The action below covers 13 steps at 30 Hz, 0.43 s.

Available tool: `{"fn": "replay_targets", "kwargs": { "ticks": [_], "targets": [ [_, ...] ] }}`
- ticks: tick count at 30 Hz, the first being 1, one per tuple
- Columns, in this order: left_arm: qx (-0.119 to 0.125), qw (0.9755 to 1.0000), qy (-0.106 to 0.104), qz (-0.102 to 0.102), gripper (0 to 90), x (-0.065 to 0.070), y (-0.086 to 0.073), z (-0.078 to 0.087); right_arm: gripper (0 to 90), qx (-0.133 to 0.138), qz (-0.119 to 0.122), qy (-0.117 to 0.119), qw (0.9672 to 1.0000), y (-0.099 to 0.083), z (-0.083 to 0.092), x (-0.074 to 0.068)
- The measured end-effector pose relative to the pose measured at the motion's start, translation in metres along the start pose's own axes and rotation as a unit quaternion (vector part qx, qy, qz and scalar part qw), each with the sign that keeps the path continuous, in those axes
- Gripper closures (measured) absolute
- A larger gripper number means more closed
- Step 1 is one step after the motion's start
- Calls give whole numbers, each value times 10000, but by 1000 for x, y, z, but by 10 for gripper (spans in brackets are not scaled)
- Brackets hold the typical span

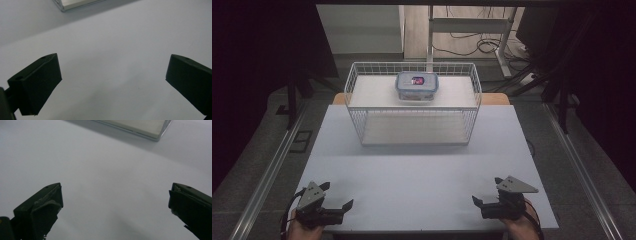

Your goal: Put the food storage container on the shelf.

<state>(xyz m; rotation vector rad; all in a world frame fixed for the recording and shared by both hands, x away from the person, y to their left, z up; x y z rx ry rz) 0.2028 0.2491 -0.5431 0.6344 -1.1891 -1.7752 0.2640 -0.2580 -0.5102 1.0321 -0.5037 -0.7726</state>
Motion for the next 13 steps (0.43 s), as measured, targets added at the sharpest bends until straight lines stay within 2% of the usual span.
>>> {"fn": "replay_targets", "kwargs": {
  "ticks": [4, 7, 9, 13],
  "targets": [
    [-222, 9997, 69, 13, 0, -2, -8, 1, 0, -120, -79, -23, 9999, -10, 2, 0],
    [-379, 9992, 56, 76, 0, -4, -13, 1, 0, -310, -136, 10, 9994, -16, 2, 0],
    [-295, 9994, 62, 143, 0, -5, -12, 3, 0, -314, -160, -8, 9994, -17, 3, 0],
    [-294, 9994, 27, 193, 0, -5, -12, 3, 0, -306, -243, -1, 9992, -18, 3, 2]
  ]
}}
Point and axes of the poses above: each handheld gripper's, and its own axes: z roughly backward along the jaws, y roughly out of its top, x roughly to its right, the point moved 3 cm from there along -z, roughly forward along the jaws, and after that the axes turned 10 degrees about x, right-handed, at the moved point
